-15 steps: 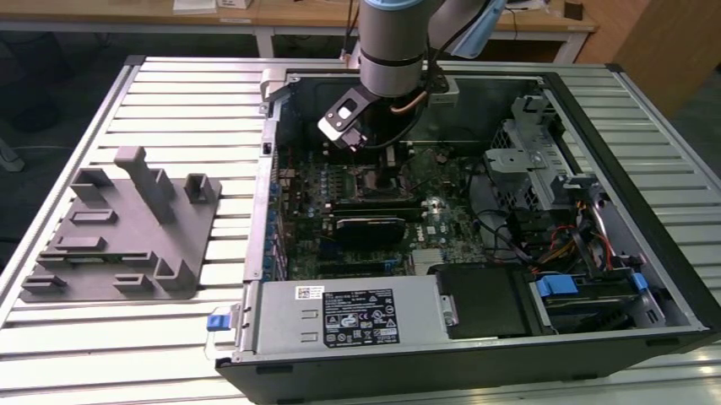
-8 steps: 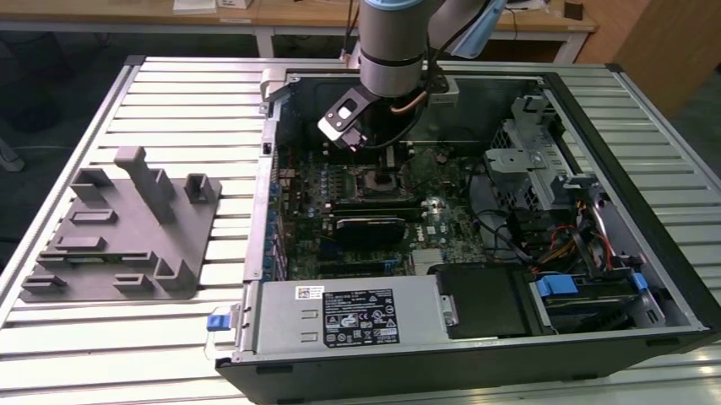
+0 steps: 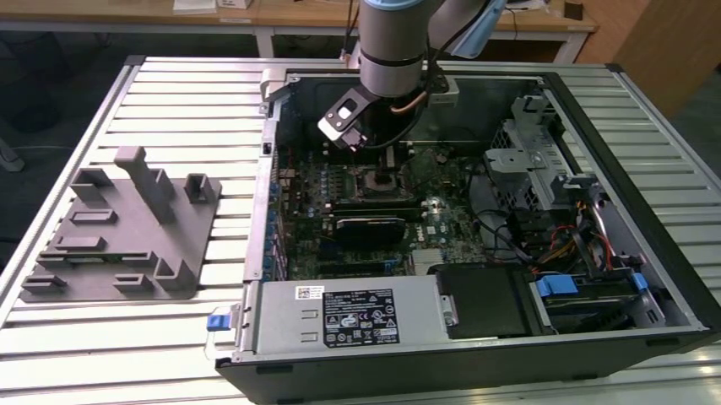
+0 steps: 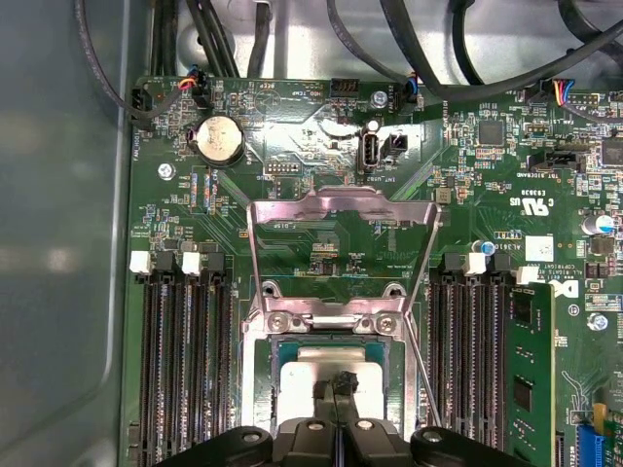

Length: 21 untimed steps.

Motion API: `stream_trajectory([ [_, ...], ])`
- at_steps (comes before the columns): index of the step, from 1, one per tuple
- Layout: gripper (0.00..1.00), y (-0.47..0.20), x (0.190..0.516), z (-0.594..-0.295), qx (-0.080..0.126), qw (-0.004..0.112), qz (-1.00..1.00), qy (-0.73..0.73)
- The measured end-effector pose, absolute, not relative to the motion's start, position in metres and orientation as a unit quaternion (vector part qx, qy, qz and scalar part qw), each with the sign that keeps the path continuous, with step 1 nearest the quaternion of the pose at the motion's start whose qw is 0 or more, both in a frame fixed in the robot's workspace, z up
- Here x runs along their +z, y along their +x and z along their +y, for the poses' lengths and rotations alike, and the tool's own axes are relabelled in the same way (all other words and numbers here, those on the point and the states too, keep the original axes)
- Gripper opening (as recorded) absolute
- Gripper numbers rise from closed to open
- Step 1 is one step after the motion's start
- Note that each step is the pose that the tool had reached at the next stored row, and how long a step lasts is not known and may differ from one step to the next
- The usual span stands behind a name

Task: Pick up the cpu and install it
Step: 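Place the cpu into insertion slot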

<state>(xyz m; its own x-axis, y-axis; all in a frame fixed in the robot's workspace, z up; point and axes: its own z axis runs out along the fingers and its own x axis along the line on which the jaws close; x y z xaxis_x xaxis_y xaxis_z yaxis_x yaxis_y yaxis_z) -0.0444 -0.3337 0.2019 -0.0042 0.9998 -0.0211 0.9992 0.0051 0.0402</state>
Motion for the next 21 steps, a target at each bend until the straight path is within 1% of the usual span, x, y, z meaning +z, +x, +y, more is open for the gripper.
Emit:
stream_trajectory([
  [21, 0.11, -0.0444, 0.1976, -0.3337, 0.007, 0.022, 0.709, 0.705],
])
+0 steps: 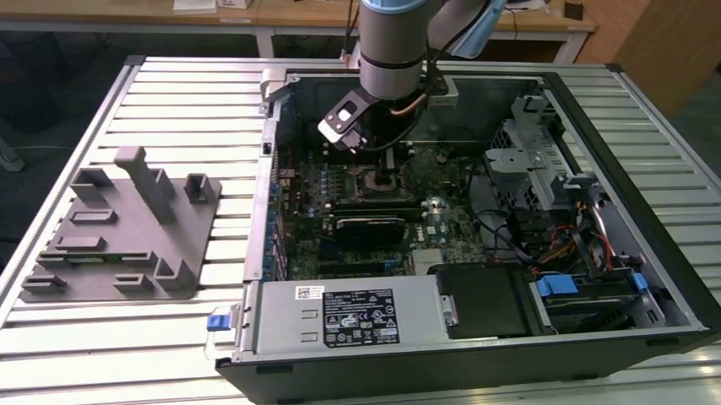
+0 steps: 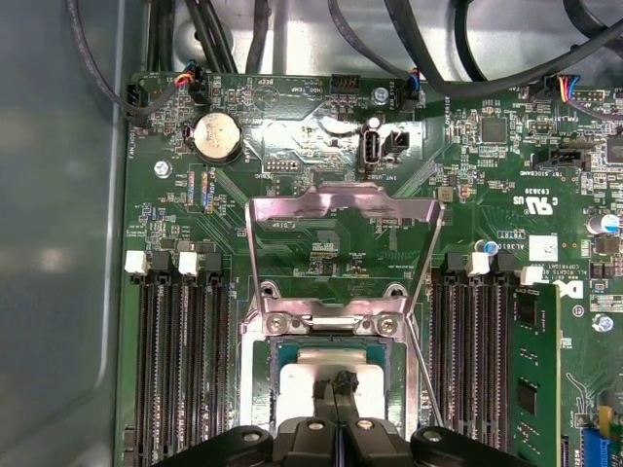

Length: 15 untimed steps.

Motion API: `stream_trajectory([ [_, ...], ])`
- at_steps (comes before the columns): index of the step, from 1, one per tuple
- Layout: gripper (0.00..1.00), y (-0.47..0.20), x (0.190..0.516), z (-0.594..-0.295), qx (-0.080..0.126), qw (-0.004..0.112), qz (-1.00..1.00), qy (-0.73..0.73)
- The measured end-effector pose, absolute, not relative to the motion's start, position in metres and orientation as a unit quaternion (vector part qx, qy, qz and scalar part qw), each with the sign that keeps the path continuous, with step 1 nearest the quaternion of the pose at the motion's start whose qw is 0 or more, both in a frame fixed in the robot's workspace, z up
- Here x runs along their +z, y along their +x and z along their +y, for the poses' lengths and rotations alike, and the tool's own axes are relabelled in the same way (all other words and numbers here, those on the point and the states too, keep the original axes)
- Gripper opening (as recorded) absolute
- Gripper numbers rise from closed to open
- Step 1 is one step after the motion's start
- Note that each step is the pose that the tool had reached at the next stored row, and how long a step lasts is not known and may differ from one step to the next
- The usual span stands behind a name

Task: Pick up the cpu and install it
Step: 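Place the cpu into insertion slot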

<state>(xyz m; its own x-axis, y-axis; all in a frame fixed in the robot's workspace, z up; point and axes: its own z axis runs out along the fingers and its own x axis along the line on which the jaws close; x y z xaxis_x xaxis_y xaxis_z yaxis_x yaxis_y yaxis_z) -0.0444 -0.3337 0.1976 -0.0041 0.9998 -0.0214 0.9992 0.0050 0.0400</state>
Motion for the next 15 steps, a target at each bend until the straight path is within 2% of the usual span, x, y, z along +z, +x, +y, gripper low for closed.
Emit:
stream_trajectory([
  [8, 0.11, -0.044, 0.199, -0.333, 0.008, 0.022, 0.709, 0.705],
  [15, 0.11, -0.044, 0.214, -0.334, 0.007, 0.022, 0.709, 0.705],
])
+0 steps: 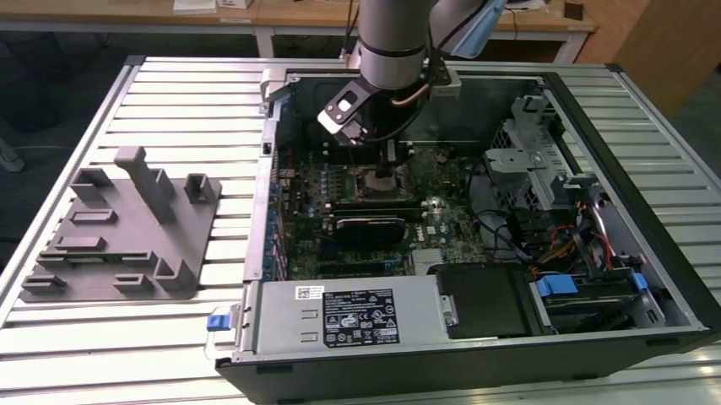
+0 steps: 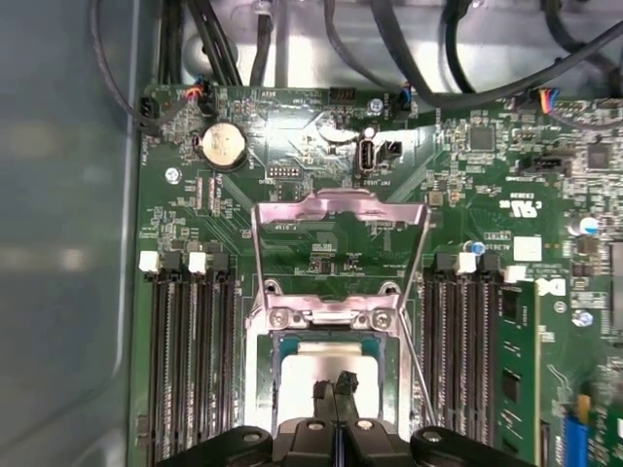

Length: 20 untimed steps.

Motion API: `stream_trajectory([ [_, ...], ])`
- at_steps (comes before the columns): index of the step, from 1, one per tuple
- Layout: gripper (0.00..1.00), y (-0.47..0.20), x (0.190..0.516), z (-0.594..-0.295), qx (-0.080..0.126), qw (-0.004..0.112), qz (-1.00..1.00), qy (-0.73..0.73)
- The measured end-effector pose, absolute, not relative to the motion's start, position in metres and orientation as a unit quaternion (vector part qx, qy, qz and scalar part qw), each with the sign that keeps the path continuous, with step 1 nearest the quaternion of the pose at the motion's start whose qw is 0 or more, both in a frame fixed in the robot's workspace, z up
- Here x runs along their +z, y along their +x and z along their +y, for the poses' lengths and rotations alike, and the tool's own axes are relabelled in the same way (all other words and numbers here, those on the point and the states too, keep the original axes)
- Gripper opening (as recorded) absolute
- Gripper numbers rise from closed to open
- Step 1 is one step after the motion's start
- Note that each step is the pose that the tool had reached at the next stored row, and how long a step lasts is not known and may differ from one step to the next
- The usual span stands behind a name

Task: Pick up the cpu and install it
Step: 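Place the cpu into insertion slot, then close the cpu cover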

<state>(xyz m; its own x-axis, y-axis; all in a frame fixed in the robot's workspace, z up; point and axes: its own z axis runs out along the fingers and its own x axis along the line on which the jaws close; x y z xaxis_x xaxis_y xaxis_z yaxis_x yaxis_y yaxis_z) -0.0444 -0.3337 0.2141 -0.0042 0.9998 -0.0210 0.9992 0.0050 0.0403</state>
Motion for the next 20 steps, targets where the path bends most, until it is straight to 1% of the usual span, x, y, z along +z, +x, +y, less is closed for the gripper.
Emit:
stream_trajectory([
  [10, 0.11, -0.044, 0.238, -0.334, 0.007, 0.022, 0.709, 0.705],
  [20, 0.11, -0.044, 0.245, -0.334, 0.007, 0.022, 0.709, 0.705],
])
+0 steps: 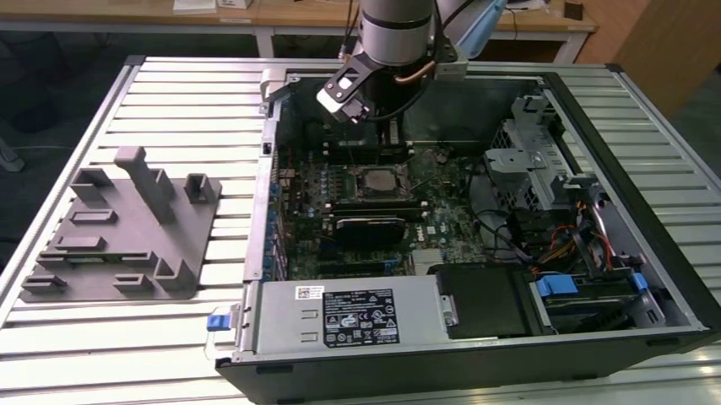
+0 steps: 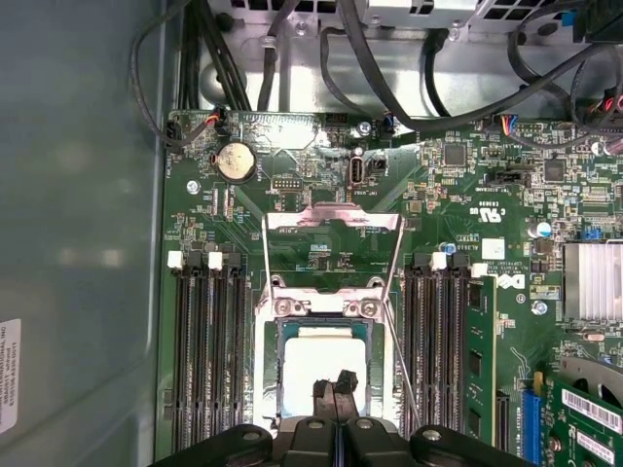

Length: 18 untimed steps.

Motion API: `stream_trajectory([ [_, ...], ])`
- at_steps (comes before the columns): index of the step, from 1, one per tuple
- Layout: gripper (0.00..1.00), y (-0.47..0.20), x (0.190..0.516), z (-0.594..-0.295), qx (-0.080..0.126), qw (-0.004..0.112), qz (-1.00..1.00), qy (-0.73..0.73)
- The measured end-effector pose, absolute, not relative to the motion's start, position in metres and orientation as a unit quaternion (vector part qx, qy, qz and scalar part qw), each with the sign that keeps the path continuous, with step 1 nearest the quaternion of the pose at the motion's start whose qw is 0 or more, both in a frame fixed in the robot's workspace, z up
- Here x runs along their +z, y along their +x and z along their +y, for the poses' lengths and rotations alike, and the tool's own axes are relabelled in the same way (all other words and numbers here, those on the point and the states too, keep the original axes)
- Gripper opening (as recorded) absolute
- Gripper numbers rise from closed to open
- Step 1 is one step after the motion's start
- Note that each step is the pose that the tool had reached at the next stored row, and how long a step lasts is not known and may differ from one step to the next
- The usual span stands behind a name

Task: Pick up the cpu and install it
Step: 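Close the cpu cover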

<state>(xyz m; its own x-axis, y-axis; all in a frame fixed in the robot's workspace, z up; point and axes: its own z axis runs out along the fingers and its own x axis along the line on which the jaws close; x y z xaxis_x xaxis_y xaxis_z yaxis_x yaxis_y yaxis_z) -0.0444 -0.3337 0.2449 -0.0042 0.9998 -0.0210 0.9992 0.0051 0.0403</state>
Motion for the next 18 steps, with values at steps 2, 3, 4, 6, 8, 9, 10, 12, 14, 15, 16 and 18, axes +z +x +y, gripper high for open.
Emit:
stream_trajectory([
  [2, 0.11, -0.044, 0.245, -0.334, 0.007, 0.022, 0.709, 0.705],
  [3, 0.11, -0.044, 0.245, -0.334, 0.007, 0.022, 0.709, 0.705],
  [4, 0.11, -0.043, 0.245, -0.334, 0.007, 0.022, 0.709, 0.705],
  [6, 0.11, -0.042, 0.245, -0.334, 0.007, 0.022, 0.709, 0.705],
  [8, 0.11, -0.041, 0.245, -0.334, 0.007, 0.022, 0.709, 0.705],
  [9, 0.11, -0.04, 0.245, -0.334, 0.007, 0.022, 0.709, 0.705],
  [10, 0.11, -0.039, 0.245, -0.334, 0.007, 0.022, 0.709, 0.705],
  [12, 0.11, -0.037, 0.245, -0.334, 0.007, 0.022, 0.709, 0.705],
  [14, 0.11, -0.035, 0.245, -0.334, 0.007, 0.022, 0.709, 0.705],
  [15, 0.11, -0.034, 0.245, -0.334, 0.007, 0.022, 0.709, 0.705],
  [16, 0.11, -0.033, 0.245, -0.334, 0.007, 0.022, 0.709, 0.705],
  [18, 0.11, -0.031, 0.245, -0.334, 0.007, 0.022, 0.709, 0.705],
])
